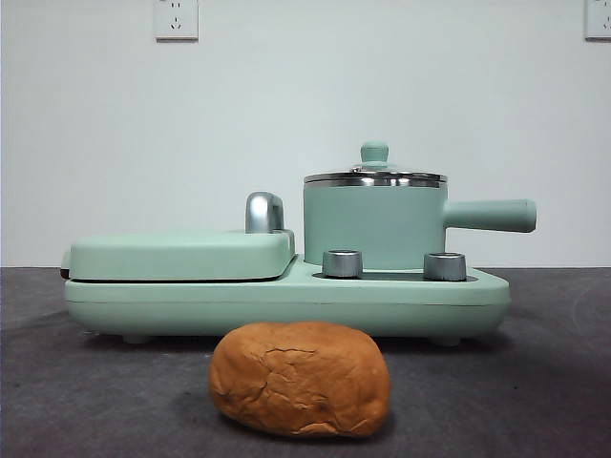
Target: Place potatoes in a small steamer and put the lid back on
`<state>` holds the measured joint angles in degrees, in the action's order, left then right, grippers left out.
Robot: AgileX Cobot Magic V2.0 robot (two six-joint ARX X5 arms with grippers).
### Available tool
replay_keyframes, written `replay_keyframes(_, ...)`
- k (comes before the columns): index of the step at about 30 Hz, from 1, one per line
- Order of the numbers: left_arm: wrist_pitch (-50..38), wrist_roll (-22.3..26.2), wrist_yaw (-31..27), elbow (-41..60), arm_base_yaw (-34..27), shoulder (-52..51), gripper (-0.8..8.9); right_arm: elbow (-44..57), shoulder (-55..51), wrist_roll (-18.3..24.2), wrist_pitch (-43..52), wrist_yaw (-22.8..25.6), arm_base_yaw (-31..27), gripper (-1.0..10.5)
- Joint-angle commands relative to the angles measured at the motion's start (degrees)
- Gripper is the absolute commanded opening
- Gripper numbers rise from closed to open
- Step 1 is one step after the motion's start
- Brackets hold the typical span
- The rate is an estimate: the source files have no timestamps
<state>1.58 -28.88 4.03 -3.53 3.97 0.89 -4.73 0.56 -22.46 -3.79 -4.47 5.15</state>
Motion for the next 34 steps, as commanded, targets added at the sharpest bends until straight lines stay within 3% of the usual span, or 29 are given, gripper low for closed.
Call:
replay_keyframes(1,0.37,-1.79,0.55,-4.57,-0.09,1.49,0.09,-4.94,1.36,-4.09,-3.26,-0.55,0.02,0.1)
replay_keyframes(5,5.33,0.52,2.89,-12.26,-0.09,6.38,0.09,-12.13,5.84,-2.25,-9.11,-2.75,0.02,0.1)
replay_keyframes(10,12.46,10.1,10.25,-21.49,-0.09,15.08,0.09,-19.96,13.49,4.35,-12.81,-9.35,0.02,0.1)
replay_keyframes(15,18.45,22.8,19.5,-29.46,-0.04,24.72,0.08,-26.58,22.27,16.81,-16.06,-17.05,0.02,0.1)
replay_keyframes(19,20.85,32.63,22.23,-33.7,1.03,31.21,0.07,-30.14,28.35,25.99,-18.49,-21.31,0.02,0.1)
replay_keyframes(25,21.57,49.55,22.21,-37.18,4.92,38.93,0.06,-34.95,36.61,37.97,-23.15,-20.35,0.79,0.2)
replay_keyframes(29,20.74,53.94,22.21,-37.73,7.48,42.07,0.09,-37.07,40.33,41.55,-23.69,-17.55,2.4,1.1)
replay_keyframes(31,19.76,53.53,22.21,-37.73,8.17,42.95,1.11,-37.68,41.4,42.36,-23.56,-16.81,3.21,2.0)
replay_keyframes(34,19.08,52.74,22.21,-37.75,8.66,43.25,3.87,-37.73,41.92,42.51,-23.17,-16.2,3.96,3.2)
